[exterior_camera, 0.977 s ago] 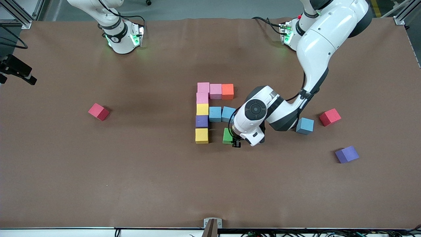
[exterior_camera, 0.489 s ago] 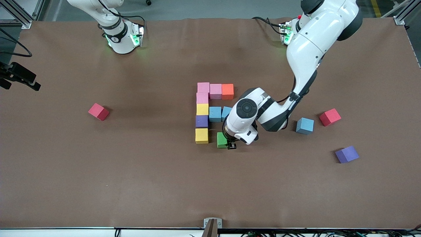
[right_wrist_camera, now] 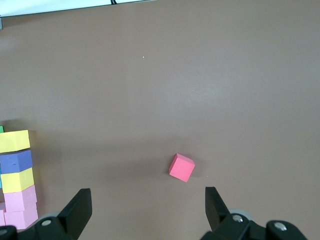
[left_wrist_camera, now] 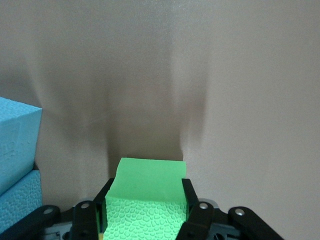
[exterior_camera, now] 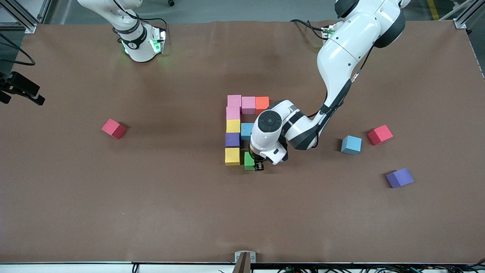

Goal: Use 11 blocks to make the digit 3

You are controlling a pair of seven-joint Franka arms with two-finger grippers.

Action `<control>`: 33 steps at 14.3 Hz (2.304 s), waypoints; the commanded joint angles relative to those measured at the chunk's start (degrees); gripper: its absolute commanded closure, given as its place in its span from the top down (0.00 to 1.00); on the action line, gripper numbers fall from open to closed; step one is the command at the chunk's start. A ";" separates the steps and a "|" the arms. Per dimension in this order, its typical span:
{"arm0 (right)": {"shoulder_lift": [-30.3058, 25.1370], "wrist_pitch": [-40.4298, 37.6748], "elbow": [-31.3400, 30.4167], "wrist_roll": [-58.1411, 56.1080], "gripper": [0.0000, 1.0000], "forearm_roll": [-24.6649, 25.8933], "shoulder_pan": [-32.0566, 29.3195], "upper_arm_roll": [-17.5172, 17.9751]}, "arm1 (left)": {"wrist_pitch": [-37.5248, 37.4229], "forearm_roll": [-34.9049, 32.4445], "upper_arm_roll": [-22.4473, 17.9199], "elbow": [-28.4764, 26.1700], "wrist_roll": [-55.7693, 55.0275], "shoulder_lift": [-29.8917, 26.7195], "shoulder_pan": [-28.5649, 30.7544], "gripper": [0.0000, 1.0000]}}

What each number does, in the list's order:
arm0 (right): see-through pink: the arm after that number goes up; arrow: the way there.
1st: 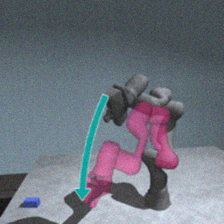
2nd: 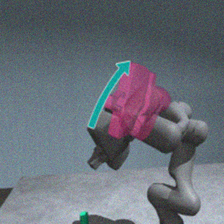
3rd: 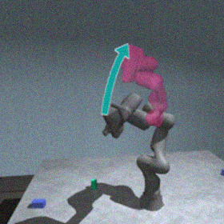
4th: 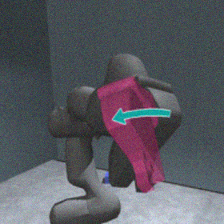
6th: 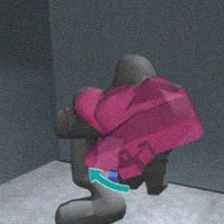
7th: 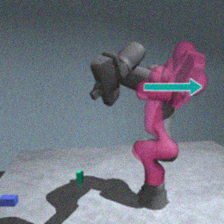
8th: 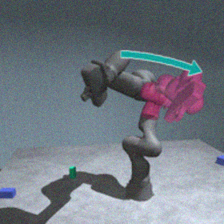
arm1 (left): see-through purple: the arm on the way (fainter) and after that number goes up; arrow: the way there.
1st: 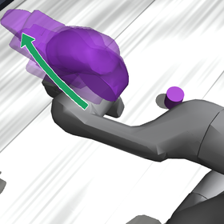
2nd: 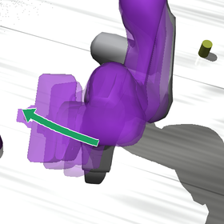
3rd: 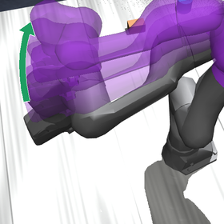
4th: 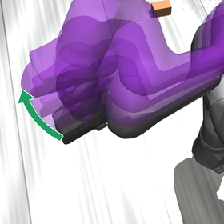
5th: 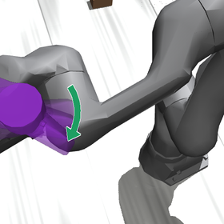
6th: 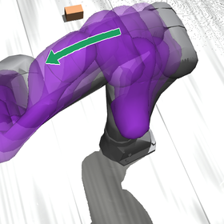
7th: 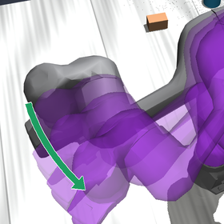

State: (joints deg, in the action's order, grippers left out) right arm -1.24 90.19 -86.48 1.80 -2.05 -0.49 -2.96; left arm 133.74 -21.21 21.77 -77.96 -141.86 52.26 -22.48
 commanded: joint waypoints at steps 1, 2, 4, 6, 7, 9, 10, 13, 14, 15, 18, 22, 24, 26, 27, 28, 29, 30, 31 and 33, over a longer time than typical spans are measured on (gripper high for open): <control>0.27 -0.01 0.78 0.31 1.00 0.38 -0.39 0.33 | -0.50 1.00 -0.50 2.89 1.06 1.79 -1.42 0.25; 0.27 -0.01 0.78 0.31 1.00 0.38 -0.30 0.33 | -0.50 1.00 -0.50 2.90 1.23 1.97 -1.86 0.25; 0.27 -0.01 0.78 0.31 1.00 0.29 -0.30 0.33 | -0.68 1.09 -0.50 2.81 2.28 2.06 -2.13 0.25; 0.27 -0.01 0.78 0.31 1.00 0.30 -0.39 0.33 | -1.03 1.52 -0.50 2.81 2.99 2.06 -2.13 0.25; 0.27 -0.01 0.78 0.31 1.00 0.29 -0.39 0.33 | -1.55 1.70 -0.50 2.81 3.34 2.06 -2.21 0.25; 0.27 -0.01 0.78 0.31 1.00 0.29 -0.39 0.33 | -1.64 1.97 -0.50 2.81 4.48 2.06 -2.21 0.25; 0.27 -0.01 0.78 0.31 1.00 0.29 -0.39 0.33 | -1.64 2.14 -0.50 2.81 4.57 2.14 -2.21 0.25; 0.27 -0.01 0.78 0.22 1.00 0.29 -0.38 0.33 | -1.56 2.23 -0.32 2.90 5.28 2.23 -2.21 0.25; 0.27 -0.01 0.78 0.31 1.00 0.29 -0.39 0.33 | -1.64 2.23 -0.23 2.90 5.28 2.49 -2.21 0.25; 0.27 -0.01 0.78 0.22 1.00 0.38 -0.39 0.33 | -1.64 2.23 -0.15 2.90 5.19 2.58 -2.21 0.25; 0.27 -0.01 0.78 0.31 1.00 0.29 -0.39 0.33 | -1.56 3.37 -0.23 3.51 5.19 3.11 -2.21 0.25; 0.27 -0.01 0.78 0.22 1.00 0.29 -0.39 0.33 | -1.56 3.64 -0.14 3.69 5.10 3.20 -2.74 0.25; 0.27 -0.01 0.78 0.22 1.00 0.29 -0.30 0.33 | -1.38 3.64 -0.14 3.69 5.10 3.20 -2.83 0.25; 0.27 -0.01 0.78 0.31 1.00 0.29 -0.30 0.33 | -1.29 3.64 -0.14 3.69 5.01 3.29 -2.83 0.25; 0.27 -0.01 0.78 0.22 1.00 0.29 -0.30 0.33 | -1.29 3.64 -0.23 3.69 5.01 3.29 -2.83 0.25; 0.27 -0.01 0.78 0.22 1.00 0.29 -0.30 0.33 | -1.20 3.64 -0.23 3.69 5.19 3.29 -2.74 0.30; 0.27 -0.01 0.78 0.31 1.00 0.29 -0.30 0.33 | -1.20 3.55 -0.49 3.69 5.28 3.29 -2.83 0.43; 0.27 -0.01 0.78 0.31 1.00 0.29 -0.30 0.33 | -1.20 3.55 -0.50 3.60 5.63 3.20 -2.74 0.58; 0.27 -0.01 0.78 0.31 1.00 0.29 -0.30 0.33 | -1.12 3.55 -0.41 3.60 5.63 3.11 -2.57 0.93; 0.27 -0.01 0.78 0.22 1.00 0.29 -0.21 0.33 | -1.03 3.46 -0.41 3.51 5.89 2.68 -2.57 1.00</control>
State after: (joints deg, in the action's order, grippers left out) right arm -1.24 90.26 -86.47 1.80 -2.05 -0.49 -2.95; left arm 133.01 -19.18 21.77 -76.15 -137.63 53.68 -24.44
